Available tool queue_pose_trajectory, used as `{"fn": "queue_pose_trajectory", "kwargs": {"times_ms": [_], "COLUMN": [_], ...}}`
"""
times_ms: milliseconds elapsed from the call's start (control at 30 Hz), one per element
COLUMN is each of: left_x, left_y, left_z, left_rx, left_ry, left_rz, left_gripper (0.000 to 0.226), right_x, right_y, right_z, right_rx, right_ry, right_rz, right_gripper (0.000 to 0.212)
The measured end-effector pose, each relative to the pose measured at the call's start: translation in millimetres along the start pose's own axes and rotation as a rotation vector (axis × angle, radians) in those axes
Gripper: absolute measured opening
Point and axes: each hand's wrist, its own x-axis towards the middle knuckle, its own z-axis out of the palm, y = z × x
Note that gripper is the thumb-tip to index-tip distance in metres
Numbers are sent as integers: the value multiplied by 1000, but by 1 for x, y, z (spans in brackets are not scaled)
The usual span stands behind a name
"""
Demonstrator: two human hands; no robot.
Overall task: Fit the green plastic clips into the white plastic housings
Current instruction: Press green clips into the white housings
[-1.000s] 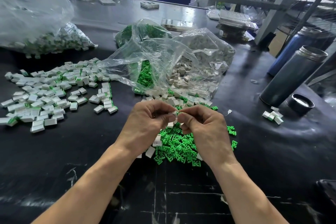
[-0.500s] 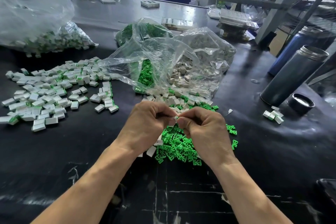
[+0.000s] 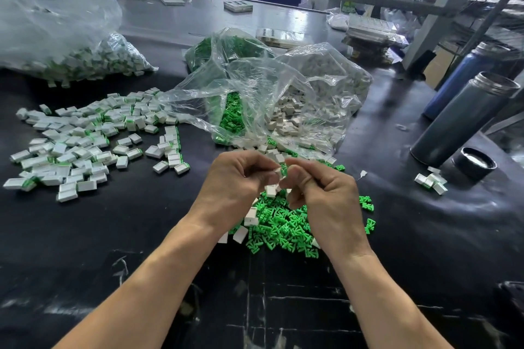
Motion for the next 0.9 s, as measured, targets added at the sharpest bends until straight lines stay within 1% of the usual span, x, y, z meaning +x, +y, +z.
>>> {"fn": "queue_pose_trajectory", "kwargs": {"times_ms": [67,233,300,433,633,733,833,900], "left_x": [0,-1,-2,-5,-5,-5,-5,-5], "left_y": [-2,-3,-1,-1,-5,-6,-6,-7], "left_z": [2,6,9,15,19,22,25,26], "left_rx": [-15,-89,-147,-255,-329,-320,-330,-318], "left_ry": [3,9,-21,-115,-181,-183,-141,-96], "left_rz": [-9,-27,-35,-29,-28,-17,-17,-19], "left_gripper": [8,6,6,5,5,9,12,10], "right_x": [0,-3,-3,-5,-3,-1,1,3], "right_y": [1,-2,-3,-7,-1,7,12,13], "right_z": [0,3,5,10,14,19,25,28], "right_rx": [27,51,49,62,82,33,-18,-64], "right_ry": [-14,-90,-109,-117,-19,64,128,195], "right_rz": [40,204,236,214,183,159,133,118], "right_gripper": [25,61,69,67,68,54,58,61]}}
